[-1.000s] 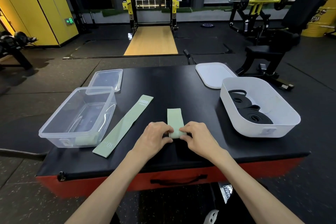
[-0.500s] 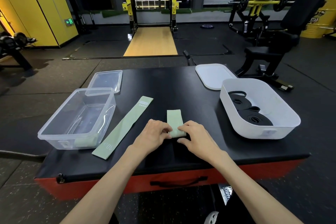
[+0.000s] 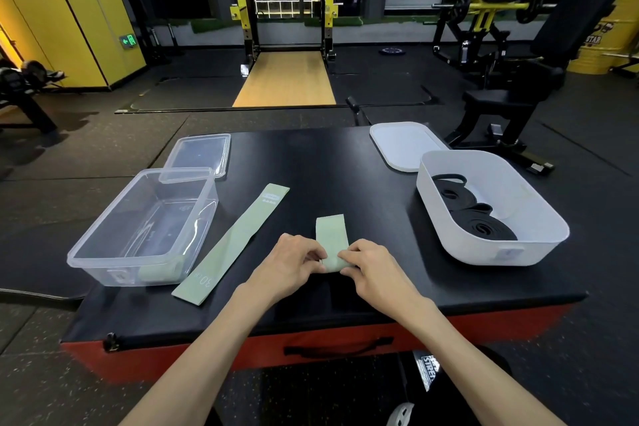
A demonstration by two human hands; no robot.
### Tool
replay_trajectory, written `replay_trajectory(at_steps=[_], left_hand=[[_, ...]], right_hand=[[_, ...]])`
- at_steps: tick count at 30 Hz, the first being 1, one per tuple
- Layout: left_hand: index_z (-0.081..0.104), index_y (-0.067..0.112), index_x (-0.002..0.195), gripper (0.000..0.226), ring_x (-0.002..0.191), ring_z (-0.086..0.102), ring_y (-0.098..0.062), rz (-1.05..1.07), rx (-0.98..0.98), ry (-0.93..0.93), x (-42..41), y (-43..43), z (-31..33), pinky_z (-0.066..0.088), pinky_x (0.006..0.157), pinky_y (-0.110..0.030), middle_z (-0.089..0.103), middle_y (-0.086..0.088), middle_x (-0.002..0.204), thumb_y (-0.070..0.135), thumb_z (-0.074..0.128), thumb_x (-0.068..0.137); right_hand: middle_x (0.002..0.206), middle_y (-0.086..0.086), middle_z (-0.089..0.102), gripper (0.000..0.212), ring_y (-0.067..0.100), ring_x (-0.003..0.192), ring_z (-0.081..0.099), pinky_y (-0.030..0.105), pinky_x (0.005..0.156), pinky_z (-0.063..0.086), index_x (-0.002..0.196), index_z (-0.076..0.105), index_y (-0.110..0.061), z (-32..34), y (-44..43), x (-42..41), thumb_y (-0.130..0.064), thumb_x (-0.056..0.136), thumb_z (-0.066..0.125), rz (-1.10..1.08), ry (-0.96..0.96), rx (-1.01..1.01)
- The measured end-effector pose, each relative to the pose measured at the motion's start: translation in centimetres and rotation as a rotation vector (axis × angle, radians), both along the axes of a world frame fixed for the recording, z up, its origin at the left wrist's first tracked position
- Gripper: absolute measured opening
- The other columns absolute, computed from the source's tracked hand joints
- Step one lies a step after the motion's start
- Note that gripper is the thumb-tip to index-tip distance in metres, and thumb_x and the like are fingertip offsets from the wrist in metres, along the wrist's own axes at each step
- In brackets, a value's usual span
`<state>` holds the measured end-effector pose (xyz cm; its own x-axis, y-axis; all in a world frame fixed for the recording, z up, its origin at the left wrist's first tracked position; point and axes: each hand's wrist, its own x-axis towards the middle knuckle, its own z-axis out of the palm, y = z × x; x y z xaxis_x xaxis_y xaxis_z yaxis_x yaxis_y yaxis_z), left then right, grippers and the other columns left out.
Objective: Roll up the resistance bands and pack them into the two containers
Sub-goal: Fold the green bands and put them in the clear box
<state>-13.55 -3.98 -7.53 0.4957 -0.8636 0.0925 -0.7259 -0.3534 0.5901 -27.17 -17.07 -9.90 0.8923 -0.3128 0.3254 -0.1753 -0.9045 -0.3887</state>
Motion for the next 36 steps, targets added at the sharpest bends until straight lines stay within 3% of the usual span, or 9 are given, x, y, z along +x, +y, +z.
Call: replay_trajectory(at_steps=[8, 14, 19, 23, 26, 31, 34, 36], left_hand=[[0.074, 0.017, 0.094, 0.012, 0.082, 0.065, -0.004, -0.017, -0.033, 0.043, -0.8, 0.9, -0.2, 0.052, 0.081, -0.023, 0.071, 0.006, 0.086, 0.018, 0.073, 0.082], [0.074, 0.015, 0.088, 0.009, 0.067, 0.056, -0.002, -0.107, -0.224, -0.208, -1.1, 1.2, -1.1, 0.038, 0.069, -0.004, 0.067, 0.005, 0.080, 0.019, 0.074, 0.080], [0.074, 0.014, 0.093, 0.028, 0.068, 0.061, -0.010, -0.150, -0.164, -0.237, -0.8, 1.3, -1.5, 0.044, 0.070, -0.014, 0.068, 0.003, 0.081, 0.023, 0.083, 0.068], [0.074, 0.011, 0.089, 0.020, 0.065, 0.061, -0.011, -0.108, -0.171, -0.176, -0.7, 1.0, -1.4, 0.042, 0.068, -0.012, 0.068, 0.000, 0.076, 0.014, 0.079, 0.070], [0.075, 0.011, 0.095, 0.019, 0.071, 0.063, -0.013, -0.048, -0.162, -0.140, -0.7, 0.9, -1.0, 0.035, 0.073, -0.002, 0.070, -0.002, 0.081, 0.013, 0.076, 0.077], [0.073, 0.013, 0.105, 0.021, 0.086, 0.064, -0.011, 0.029, -0.116, -0.070, -0.5, 0.5, -0.7, 0.031, 0.076, 0.003, 0.072, -0.002, 0.093, 0.016, 0.071, 0.084], [0.073, 0.014, 0.106, 0.023, 0.091, 0.065, -0.012, 0.023, -0.068, -0.055, -0.1, 0.1, -0.5, 0.039, 0.079, -0.003, 0.072, -0.003, 0.095, 0.017, 0.072, 0.084], [0.073, 0.015, 0.105, 0.022, 0.091, 0.065, -0.013, 0.018, -0.035, -0.039, 0.0, -0.1, -0.3, 0.048, 0.083, -0.019, 0.072, -0.003, 0.094, 0.017, 0.072, 0.084]], right_hand=[[0.096, 0.005, 0.058, 0.013, 0.022, 0.086, 0.054, 0.027, 0.073, 0.044, 0.094, 0.067, -0.002, -0.4, 0.5, -1.0, -0.012, 0.089, 0.060, 0.026, 0.005, -0.006], [0.101, 0.003, 0.056, 0.018, 0.020, 0.092, 0.053, 0.028, 0.078, 0.045, 0.104, 0.068, -0.007, 0.2, 0.4, -0.7, -0.015, 0.091, 0.058, 0.022, 0.031, 0.024], [0.102, 0.002, 0.050, 0.019, 0.018, 0.096, 0.048, 0.026, 0.080, 0.043, 0.104, 0.068, -0.008, 0.3, 0.4, -0.7, -0.018, 0.092, 0.058, 0.011, 0.045, 0.012], [0.104, 0.001, 0.050, 0.021, 0.019, 0.099, 0.048, 0.029, 0.082, 0.044, 0.108, 0.065, -0.008, 0.3, 0.6, -0.5, -0.019, 0.095, 0.054, -0.004, 0.065, 0.021], [0.102, 0.002, 0.053, 0.024, 0.020, 0.097, 0.049, 0.033, 0.080, 0.046, 0.113, 0.063, -0.009, 0.2, 0.8, -0.5, -0.021, 0.096, 0.051, -0.022, 0.045, 0.017], [0.090, 0.004, 0.056, 0.019, 0.023, 0.090, 0.052, 0.034, 0.073, 0.046, 0.102, 0.062, -0.009, 0.1, 0.9, -0.5, -0.022, 0.096, 0.049, -0.062, 0.011, -0.012], [0.102, 0.002, 0.057, 0.022, 0.020, 0.098, 0.051, 0.032, 0.078, 0.047, 0.104, 0.064, -0.009, 0.2, 0.9, -0.5, -0.025, 0.095, 0.053, -0.057, -0.004, 0.001], [0.111, 0.001, 0.054, 0.025, 0.018, 0.104, 0.048, 0.029, 0.082, 0.046, 0.110, 0.065, -0.010, 0.4, 0.7, -0.4, -0.026, 0.092, 0.059, -0.035, -0.004, 0.001]])
